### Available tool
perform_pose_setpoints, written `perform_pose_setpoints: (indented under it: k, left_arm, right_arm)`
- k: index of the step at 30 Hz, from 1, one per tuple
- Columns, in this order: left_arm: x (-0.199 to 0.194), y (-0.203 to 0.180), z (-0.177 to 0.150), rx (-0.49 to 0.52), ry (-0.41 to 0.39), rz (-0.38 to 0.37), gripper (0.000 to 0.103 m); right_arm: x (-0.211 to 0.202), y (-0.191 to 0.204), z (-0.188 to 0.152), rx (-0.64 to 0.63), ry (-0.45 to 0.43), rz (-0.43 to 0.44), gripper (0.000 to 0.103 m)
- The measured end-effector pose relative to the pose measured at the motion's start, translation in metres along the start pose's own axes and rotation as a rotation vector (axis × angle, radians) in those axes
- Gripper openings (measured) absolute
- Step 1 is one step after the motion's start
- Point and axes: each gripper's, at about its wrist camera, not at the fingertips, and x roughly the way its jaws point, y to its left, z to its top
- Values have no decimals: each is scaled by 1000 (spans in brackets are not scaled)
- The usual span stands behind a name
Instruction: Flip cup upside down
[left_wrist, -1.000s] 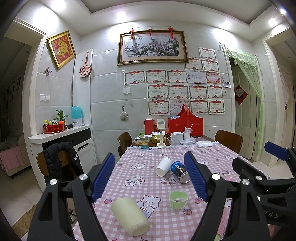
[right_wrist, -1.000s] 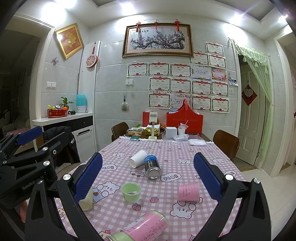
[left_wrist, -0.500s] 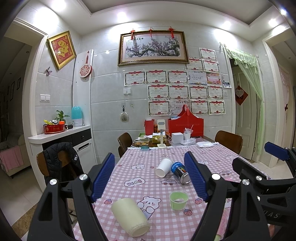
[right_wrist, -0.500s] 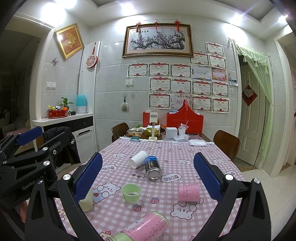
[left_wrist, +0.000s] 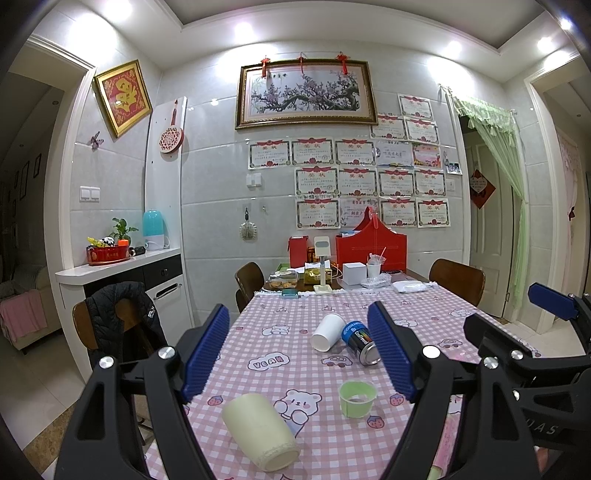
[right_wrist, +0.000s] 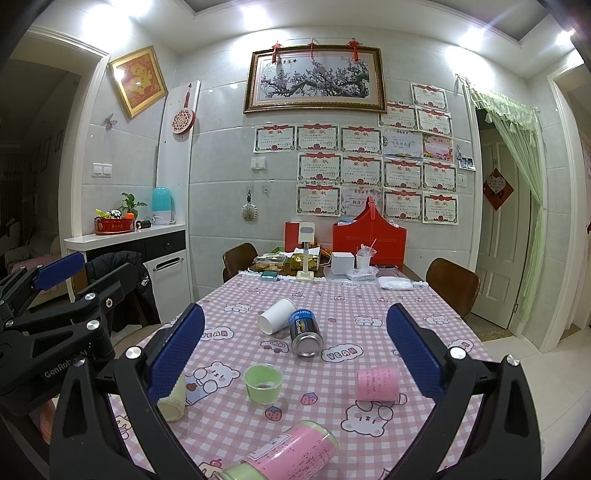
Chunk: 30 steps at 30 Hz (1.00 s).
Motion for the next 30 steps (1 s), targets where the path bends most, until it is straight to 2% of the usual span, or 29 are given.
perform_pose_setpoints:
  k: [20,30]
  left_arm:
    - [8,5,-9,-26,7,3,76]
    - [9,-1,-12,-1,-1,28,76]
  right_arm:
    - [9,3,-5,-3,15,4,95]
    - [14,4,-9,2,26,5,95]
